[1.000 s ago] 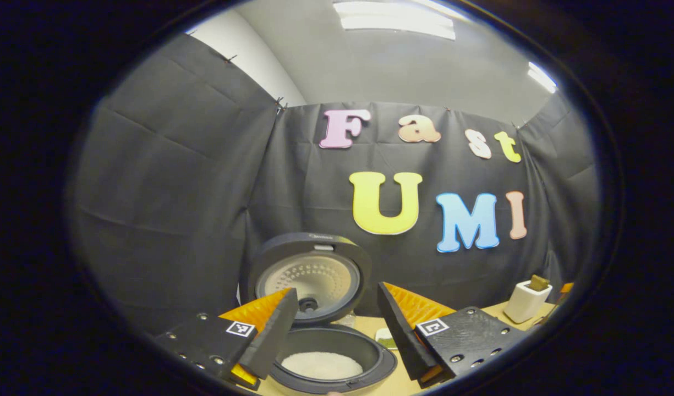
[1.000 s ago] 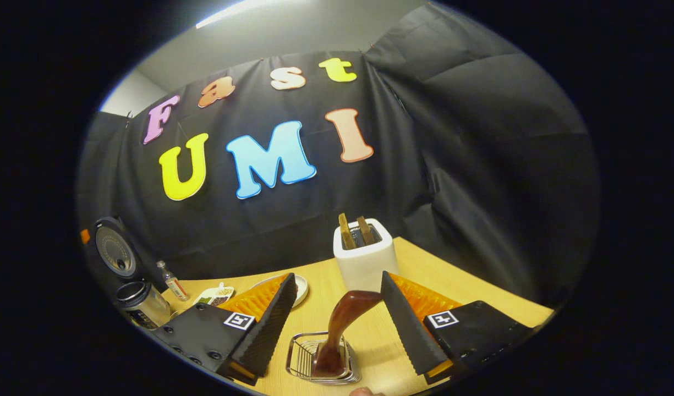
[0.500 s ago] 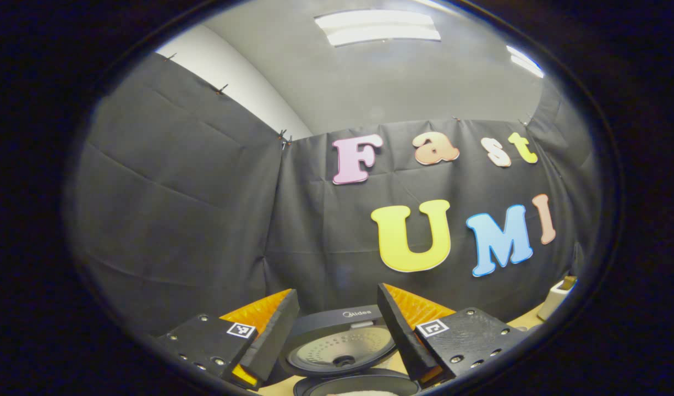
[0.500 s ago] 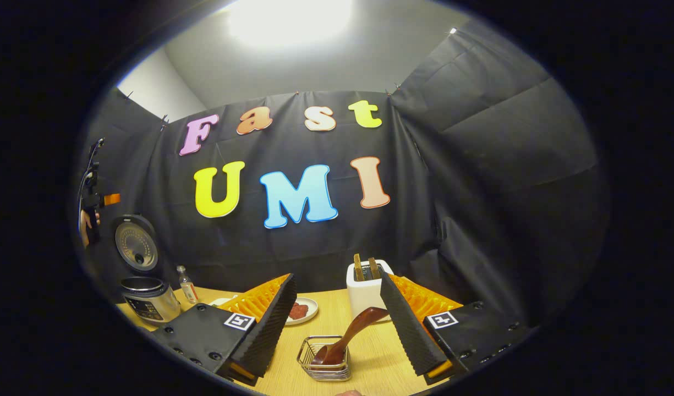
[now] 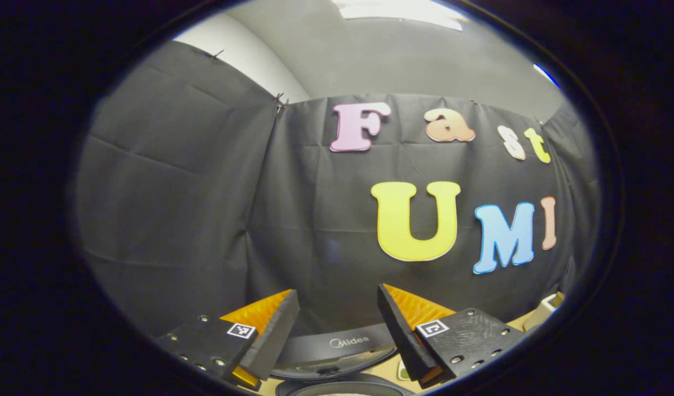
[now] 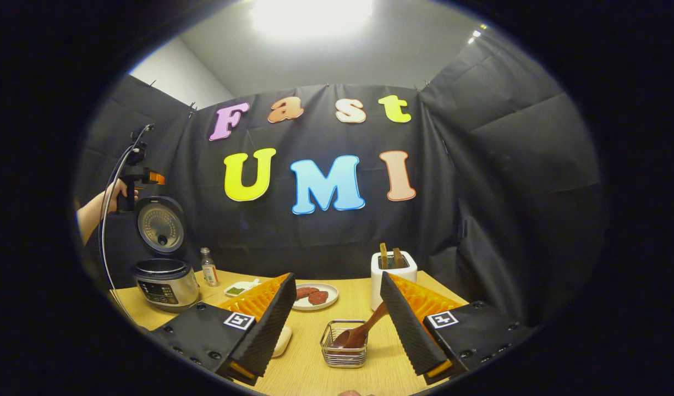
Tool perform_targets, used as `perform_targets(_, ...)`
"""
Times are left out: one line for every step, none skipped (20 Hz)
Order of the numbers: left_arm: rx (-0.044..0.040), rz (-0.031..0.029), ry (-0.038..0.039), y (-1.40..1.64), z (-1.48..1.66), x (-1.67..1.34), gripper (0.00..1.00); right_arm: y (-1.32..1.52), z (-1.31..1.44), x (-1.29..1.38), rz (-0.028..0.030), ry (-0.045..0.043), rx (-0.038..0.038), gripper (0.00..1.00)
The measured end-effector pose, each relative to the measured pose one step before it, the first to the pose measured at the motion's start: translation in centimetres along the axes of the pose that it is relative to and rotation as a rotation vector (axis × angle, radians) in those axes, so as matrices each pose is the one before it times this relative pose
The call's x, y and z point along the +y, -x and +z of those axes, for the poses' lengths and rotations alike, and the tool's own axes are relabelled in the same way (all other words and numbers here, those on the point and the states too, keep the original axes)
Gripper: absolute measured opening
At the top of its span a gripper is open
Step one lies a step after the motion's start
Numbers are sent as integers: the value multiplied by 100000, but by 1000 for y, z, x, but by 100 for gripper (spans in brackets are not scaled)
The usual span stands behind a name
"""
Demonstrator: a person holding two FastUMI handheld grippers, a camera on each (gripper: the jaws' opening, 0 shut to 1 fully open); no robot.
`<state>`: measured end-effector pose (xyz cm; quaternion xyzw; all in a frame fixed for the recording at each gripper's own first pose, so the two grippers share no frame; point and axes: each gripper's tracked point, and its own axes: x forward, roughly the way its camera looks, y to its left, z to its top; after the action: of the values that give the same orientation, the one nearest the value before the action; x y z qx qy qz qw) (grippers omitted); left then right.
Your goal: Close the left gripper, press the button to open the rice cooker; take a wooden spoon from the chopstick holder with the right hand, scoop a spoonful of rice and pour it into the rice cooker, then put the wooden spoon back into the chopstick holder.
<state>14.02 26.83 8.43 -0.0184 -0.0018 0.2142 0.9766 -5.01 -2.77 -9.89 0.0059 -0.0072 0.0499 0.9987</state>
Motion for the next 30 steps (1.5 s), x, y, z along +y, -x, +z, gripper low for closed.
perform_targets(2818, 1407, -1661, -855, -854, 80, 89, 10, 41, 372, 178, 1366, -862, 98)
perform_targets(2710, 614, -925, -675, -1106, 136, 89, 78, 110, 407, 781, 738, -613, 98)
perform_targets(2762, -776, 397, -574, -840, -456, 90, -23, -72, 326, 603, 265, -96, 98)
perform_targets(2277, 582, 311, -208, -588, -176, 90, -42, -127, 202, 573, 209, 309, 98)
perform_targets(231, 814, -580, -346, 4, 185, 89, -101, -220, 117, 187, 409, 469, 98)
perform_targets(-699, 180, -625, 208, -70, -75, 92, -183, -276, 3, -34, 946, 718, 98)
perform_targets(716, -502, -639, 210, -76, -168, 91, -222, -465, 109, 203, 1516, 1050, 98)
perform_targets(2335, 632, -2050, 103, -611, 49, 89, -283, -416, 55, -288, 1148, 1335, 93)
perform_targets(3125, 859, -1437, 140, -696, 76, 90, -196, -473, 14, -241, 352, 1017, 98)
perform_targets(-1011, 635, 1429, 94, 397, -31, 94, -142, -231, 262, 534, -612, 765, 98)
perform_targets(2215, -806, 1941, 138, -203, -389, 94, -183, -358, 440, 1303, -1203, 663, 93)
perform_targets(1577, -803, 382, 180, -164, -4, 93, -62, -242, 354, 1360, -1359, 344, 98)
perform_targets(1821, -757, 204, 238, -76, -94, 96, -221, -129, 133, 886, -1004, 282, 98)
perform_targets(1643, -769, -215, 716, -350, -526, 96, -121, -163, -107, 234, -390, 248, 98)
perform_targets(2094, -602, 388, 1084, -691, -623, 95, -117, -246, -226, -218, -139, 480, 98)
perform_targets(1873, -548, 85, 1287, -1041, -656, 94, -130, -180, -40, 400, 3, 631, 98)
perform_targets(2182, -441, 685, 699, -725, -283, 94, 18, -193, 135, 796, -82, 505, 98)
perform_targets(2074, -703, 377, 502, -582, -305, 94, -21, -162, 184, 1064, -174, 448, 93)
perform_targets(2110, -786, 767, 434, -659, -326, 94, 41, -125, 121, 864, -145, 246, 98)
perform_targets(1919, -807, 1274, 515, -745, -273, 96, 72, -98, 7, 681, -200, -99, 98)
perform_targets(1944, -920, 892, 537, -870, -407, 94, 136, -119, -60, 304, -483, 72, 98)
perform_targets(2037, -1044, 347, 522, -1232, -425, 94, 53, -356, 24, 704, -822, 483, 98)
perform_targets(2343, -916, 330, 447, -1160, -413, 94, 133, -207, 131, 812, -832, 276, 98)
perform_targets(2361, -839, 668, 491, -1249, -209, 94, 122, -165, 75, 659, -896, 101, 98)
perform_targets(2317, -541, 688, 393, -1234, -448, 94, 208, -97, -110, 419, -793, -34, 98)
perform_targets(1950, -383, 441, 244, -1455, -195, 94, 92, -65, -141, 350, -757, -210, 98)
perform_targets(1930, -320, 37, 189, -1321, -204, 96, 49, -80, -136, 217, -752, -146, 98)
perform_targets(1679, -445, -665, 211, -1299, -308, 96, -6, 22, -201, -2, -690, 35, 98)
perform_targets(924, -279, -1515, 109, -1118, -284, 96, 12, -91, -168, 116, -514, 153, 98)
perform_targets(1074, -216, -2101, 68, -1211, -167, 96, 75, 2, -144, 193, -430, 204, 98)
